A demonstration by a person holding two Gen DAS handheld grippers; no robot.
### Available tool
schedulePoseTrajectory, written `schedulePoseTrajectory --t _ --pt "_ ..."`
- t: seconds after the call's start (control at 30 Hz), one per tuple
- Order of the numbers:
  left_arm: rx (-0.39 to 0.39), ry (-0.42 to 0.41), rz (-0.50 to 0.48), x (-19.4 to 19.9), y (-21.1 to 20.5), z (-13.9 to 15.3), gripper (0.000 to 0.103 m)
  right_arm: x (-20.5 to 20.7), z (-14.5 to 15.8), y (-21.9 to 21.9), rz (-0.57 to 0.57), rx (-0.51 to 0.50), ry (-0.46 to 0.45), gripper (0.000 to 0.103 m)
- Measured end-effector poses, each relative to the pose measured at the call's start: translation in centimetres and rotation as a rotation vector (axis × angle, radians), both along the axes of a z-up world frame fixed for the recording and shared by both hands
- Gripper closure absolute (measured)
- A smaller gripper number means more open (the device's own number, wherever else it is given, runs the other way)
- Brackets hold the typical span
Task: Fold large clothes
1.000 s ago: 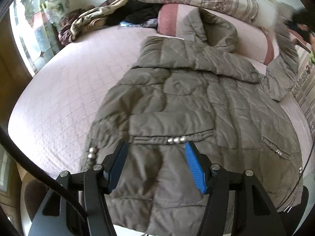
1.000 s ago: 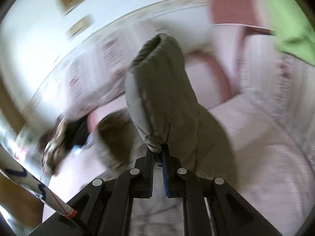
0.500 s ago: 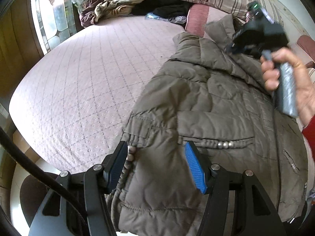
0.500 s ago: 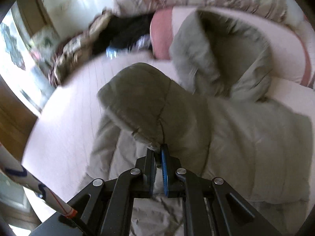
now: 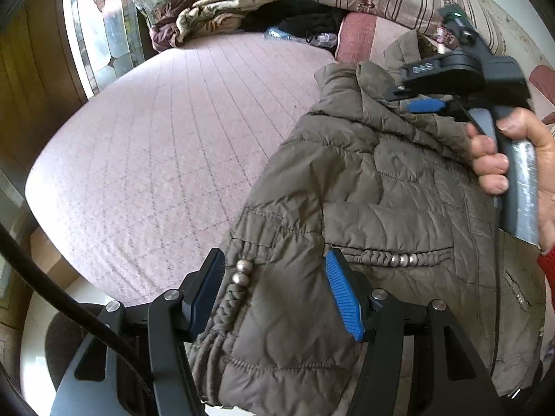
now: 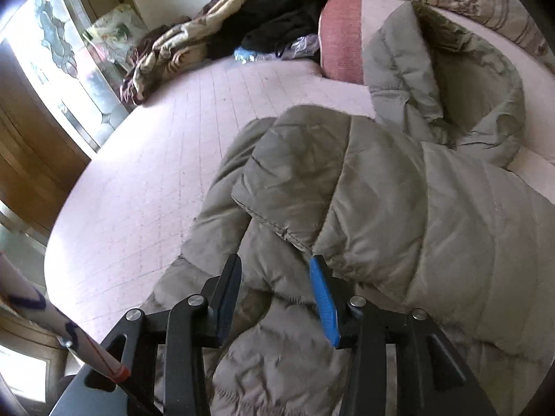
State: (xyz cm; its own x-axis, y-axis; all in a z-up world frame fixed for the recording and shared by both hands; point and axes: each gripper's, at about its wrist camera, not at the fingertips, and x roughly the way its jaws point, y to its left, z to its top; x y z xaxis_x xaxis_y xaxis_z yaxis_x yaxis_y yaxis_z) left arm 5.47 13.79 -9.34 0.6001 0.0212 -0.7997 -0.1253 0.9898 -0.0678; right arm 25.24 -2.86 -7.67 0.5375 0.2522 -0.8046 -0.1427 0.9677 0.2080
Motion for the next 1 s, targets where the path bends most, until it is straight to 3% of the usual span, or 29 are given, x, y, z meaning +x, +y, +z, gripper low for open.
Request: schedulePoseTrajectory --t 0.2,0.4,0.5,0.6,0.67,0.73,0.83,1.0 --pt "0.014 -0.014 0.063 -0.2 1.9 0.7 0.043 -2.0 1.9 -5.4 -0.180 -0.047 -0.051 0.057" --pt "0.014 -0.009 0.084 -0.1 2.6 0.7 0.043 0.8 1.7 -8.5 -0.335 -0.023 -0.036 0.057" --pt "0.021 -0.008 0.087 0.0 2.9 0.7 0.043 3.0 -0.4 -7.4 -0.344 -0.083 0.015 0.058" --pt "0.023 -0.003 0.104 0.3 3.6 0.6 0.043 4.1 -3.4 -5.7 -0.277 -0.048 0.104 0.057" --pt "0.028 -0.001 0.116 0.6 4.1 0.6 0.043 3.9 -3.3 -5.0 -0.231 -0.081 0.094 0.057" --pt "0.029 0.006 0.119 0.8 4.3 0.6 0.043 3.5 -2.5 -5.8 -0.212 -0.028 0.105 0.057" --pt "0.031 0.012 0.098 1.1 4.5 0.6 0.043 0.2 -0.3 -9.2 -0.242 0.156 0.084 0.056" --pt "-0.007 0.047 0.048 2.2 5.6 -0.1 0.041 -8.5 1.7 -14.6 -0.273 0.154 0.042 0.042"
